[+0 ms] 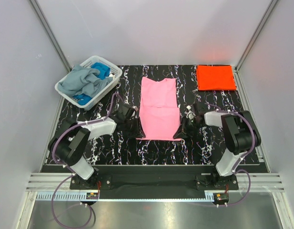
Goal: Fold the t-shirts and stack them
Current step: Fold the tshirt
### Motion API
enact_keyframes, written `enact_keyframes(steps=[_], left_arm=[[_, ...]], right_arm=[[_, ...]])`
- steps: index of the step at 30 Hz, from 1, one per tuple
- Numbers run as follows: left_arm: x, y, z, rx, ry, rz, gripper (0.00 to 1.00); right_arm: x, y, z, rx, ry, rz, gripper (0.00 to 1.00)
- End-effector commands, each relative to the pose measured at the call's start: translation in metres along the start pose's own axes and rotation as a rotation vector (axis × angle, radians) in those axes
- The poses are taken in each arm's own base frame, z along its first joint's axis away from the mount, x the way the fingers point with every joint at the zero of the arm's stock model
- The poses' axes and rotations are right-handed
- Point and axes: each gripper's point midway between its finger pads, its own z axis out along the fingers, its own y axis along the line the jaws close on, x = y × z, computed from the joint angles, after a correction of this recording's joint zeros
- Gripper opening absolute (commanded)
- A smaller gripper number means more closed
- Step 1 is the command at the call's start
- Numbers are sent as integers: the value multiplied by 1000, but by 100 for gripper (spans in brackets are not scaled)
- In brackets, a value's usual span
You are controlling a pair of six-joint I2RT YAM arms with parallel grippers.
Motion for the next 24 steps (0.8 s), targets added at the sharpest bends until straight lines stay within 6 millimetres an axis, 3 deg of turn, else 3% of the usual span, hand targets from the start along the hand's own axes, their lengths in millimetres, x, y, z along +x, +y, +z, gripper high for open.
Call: enact_keyframes(steps=[1,7,10,14,18,24], left_arm=[[2,21,-8,-89,-20,-3,36],[-5,13,-25,-82,-45,29,41],[-13,6,-44,-70,-99,76,49],[-20,8,-57,-70,-110,99,55],[-21,28,-56,-73,-96,68,56],[-9,35,-35,21,-25,-2,55]], right_arm=[[2,-13,-19,150,-92,50,16],[-4,-19,-49,288,-205,48,25],[-3,-15,-51,273,-215,36,34],[-3,-5,-42,186,-196,18,37],[-4,-1,-34,127,-200,5,39],[4,-3,-21,96,-166,14,43]])
